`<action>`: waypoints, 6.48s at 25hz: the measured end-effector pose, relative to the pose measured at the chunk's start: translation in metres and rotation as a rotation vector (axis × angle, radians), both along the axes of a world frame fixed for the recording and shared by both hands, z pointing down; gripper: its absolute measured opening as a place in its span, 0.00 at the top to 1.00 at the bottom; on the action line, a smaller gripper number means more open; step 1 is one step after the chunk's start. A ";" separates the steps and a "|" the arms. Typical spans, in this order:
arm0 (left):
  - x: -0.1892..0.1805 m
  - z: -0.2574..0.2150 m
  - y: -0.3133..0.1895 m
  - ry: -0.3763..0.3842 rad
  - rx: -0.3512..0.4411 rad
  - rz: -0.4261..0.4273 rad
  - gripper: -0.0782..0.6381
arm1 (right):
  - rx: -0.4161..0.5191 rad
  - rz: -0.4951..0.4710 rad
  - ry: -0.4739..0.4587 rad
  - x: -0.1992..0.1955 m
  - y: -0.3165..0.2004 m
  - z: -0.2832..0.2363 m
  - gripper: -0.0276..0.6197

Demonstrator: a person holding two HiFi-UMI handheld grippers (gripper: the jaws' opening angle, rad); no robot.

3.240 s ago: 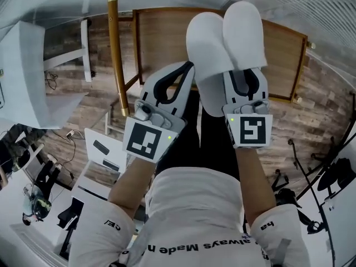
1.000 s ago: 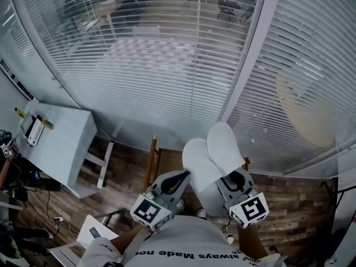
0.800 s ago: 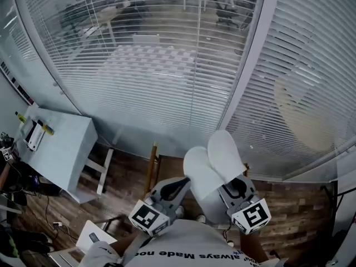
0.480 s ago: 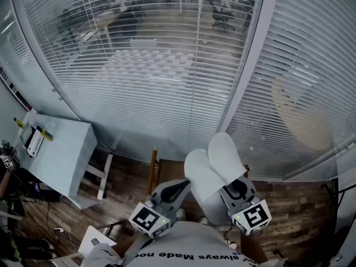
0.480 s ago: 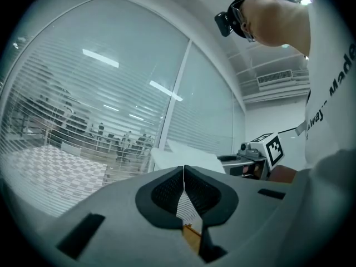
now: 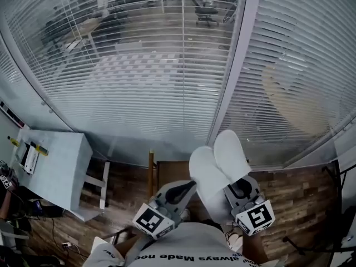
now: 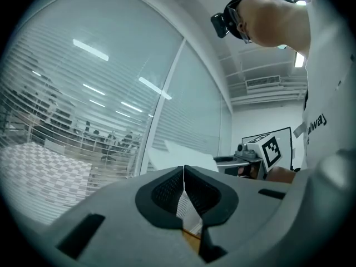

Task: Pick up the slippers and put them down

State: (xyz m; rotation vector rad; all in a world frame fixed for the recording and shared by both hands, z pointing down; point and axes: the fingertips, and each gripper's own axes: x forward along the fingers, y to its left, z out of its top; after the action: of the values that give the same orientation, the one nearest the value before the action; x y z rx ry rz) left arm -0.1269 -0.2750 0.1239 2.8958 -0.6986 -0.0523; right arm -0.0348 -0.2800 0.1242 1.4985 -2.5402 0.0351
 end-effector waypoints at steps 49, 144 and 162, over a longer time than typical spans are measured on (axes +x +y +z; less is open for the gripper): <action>0.286 0.012 0.519 0.006 -0.041 1.082 0.87 | -0.039 1.167 0.018 0.234 0.624 0.015 0.80; 0.291 0.487 0.671 -0.434 -0.033 1.650 0.87 | -0.474 1.460 -0.145 0.146 0.814 0.534 0.82; 0.322 0.655 0.705 -0.502 0.019 1.747 0.87 | -0.620 1.365 -0.081 0.150 0.841 0.736 0.82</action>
State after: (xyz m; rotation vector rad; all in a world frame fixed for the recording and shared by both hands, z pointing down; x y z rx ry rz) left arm 0.1949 0.4296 0.7793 2.4350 1.7962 0.8136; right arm 0.1151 0.5612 0.8602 2.4780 -0.8887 0.9314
